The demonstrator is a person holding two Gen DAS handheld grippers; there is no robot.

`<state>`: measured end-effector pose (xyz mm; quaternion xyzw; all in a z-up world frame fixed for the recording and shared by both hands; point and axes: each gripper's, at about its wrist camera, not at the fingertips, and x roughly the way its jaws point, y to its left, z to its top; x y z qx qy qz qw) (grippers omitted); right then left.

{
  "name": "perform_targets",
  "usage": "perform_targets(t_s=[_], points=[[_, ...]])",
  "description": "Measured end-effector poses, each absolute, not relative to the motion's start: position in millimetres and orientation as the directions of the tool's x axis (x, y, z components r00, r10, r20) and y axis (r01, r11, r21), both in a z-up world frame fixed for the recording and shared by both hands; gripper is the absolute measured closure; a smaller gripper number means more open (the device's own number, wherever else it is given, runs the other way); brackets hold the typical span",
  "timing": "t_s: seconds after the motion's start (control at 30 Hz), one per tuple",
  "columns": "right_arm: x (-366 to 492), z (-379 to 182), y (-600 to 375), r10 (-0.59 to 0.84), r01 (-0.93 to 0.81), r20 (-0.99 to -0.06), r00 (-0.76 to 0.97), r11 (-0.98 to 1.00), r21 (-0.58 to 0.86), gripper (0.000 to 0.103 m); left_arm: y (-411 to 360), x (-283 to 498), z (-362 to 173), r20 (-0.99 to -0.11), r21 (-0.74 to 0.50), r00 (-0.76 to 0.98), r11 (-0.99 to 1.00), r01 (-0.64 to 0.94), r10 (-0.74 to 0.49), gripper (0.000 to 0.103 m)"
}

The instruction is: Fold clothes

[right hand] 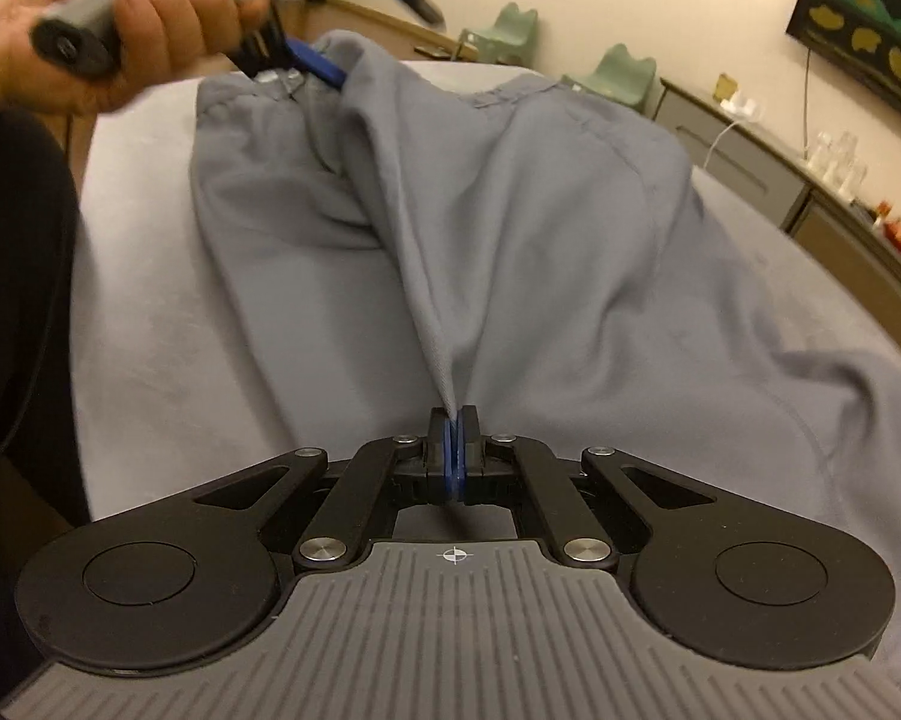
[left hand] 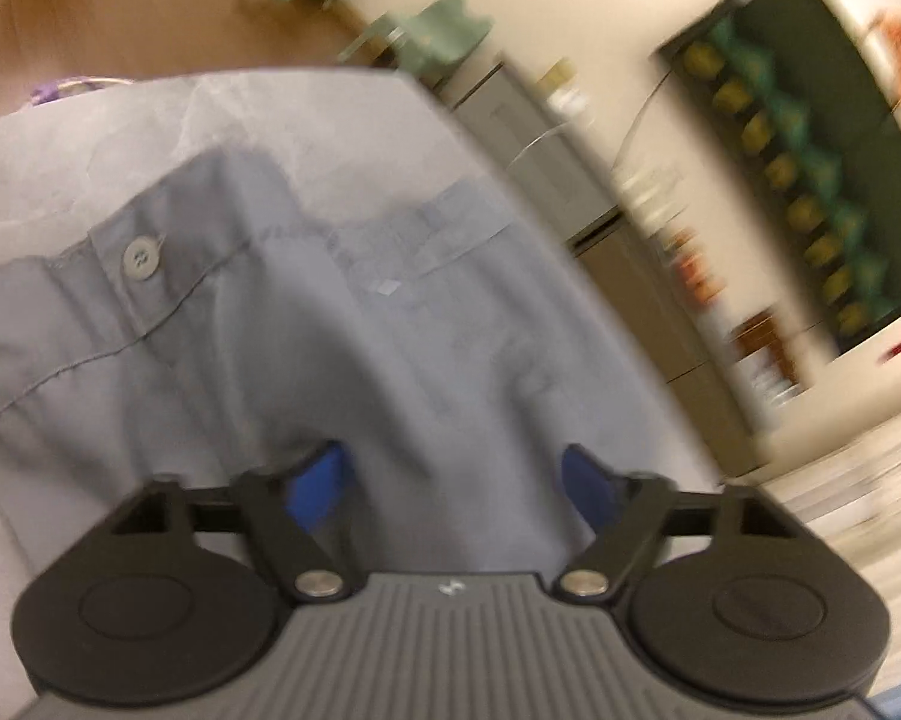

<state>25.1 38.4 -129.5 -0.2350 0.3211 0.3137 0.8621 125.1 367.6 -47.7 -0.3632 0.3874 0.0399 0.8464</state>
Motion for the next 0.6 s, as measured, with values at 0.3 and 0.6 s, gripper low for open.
perform_targets(t_s=[0.3,0.6], points=[[13.1,-96.9,-64.1,0.489,-0.524,-0.607,0.627,0.841,0.137,0.029,402.0,0.0,-85.5,-0.61,-0.703,0.771,0.575,-0.419,-0.183,0.101],[2.8,-120.7,-195.9,0.366,-0.112,-0.576,0.731,0.897,0.428,0.03,370.8,11.6,-45.0,-0.682,-0.405,0.725,0.78,-0.477,0.089,0.047]])
